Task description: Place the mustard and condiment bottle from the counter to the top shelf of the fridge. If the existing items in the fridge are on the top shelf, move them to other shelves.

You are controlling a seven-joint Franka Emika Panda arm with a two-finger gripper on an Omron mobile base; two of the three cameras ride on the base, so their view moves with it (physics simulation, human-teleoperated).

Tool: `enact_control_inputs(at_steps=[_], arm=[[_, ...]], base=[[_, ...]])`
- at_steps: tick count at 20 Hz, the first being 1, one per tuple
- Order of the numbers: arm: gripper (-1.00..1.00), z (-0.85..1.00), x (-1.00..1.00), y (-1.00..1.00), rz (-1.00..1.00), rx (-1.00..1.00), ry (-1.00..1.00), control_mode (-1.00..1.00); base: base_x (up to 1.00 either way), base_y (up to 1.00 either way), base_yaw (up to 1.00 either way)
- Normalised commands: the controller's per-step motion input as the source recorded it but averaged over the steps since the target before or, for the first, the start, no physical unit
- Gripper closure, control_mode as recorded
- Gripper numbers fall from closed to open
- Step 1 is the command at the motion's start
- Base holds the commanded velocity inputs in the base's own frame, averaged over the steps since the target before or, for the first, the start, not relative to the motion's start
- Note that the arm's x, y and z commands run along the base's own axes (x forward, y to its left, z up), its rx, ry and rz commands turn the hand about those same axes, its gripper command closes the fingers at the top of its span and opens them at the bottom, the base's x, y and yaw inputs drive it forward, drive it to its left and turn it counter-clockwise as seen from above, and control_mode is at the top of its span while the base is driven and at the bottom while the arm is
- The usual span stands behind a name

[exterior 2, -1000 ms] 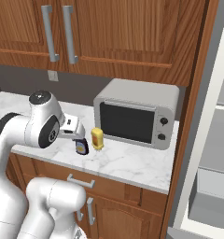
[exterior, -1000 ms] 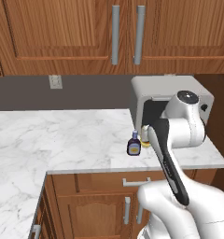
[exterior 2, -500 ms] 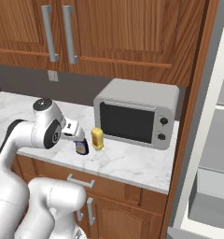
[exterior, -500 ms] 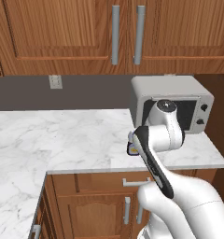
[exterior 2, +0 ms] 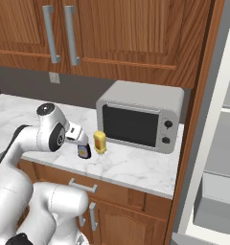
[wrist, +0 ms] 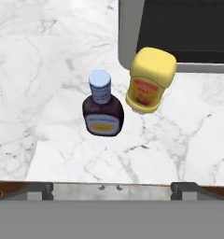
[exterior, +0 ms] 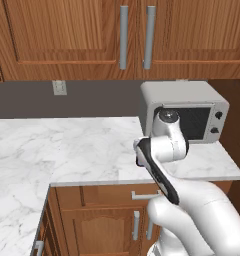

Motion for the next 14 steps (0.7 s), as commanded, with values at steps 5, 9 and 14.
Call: enact_control_inputs(at_steps=[5,9,14], arm=[[-1.0,-0.12,0.17,0.0,-0.04,0.0,0.0,-1.0],[-1.0,-0.17,0.16,0.0,-0.01,0.0,0.0,-1.0],[-1.0,-0.17,0.23,0.0,-0.01,0.0,0.0,-1.0]], base=[[0.0,0.0,0.0],[0.0,0.0,0.0],[0.0,0.0,0.0]])
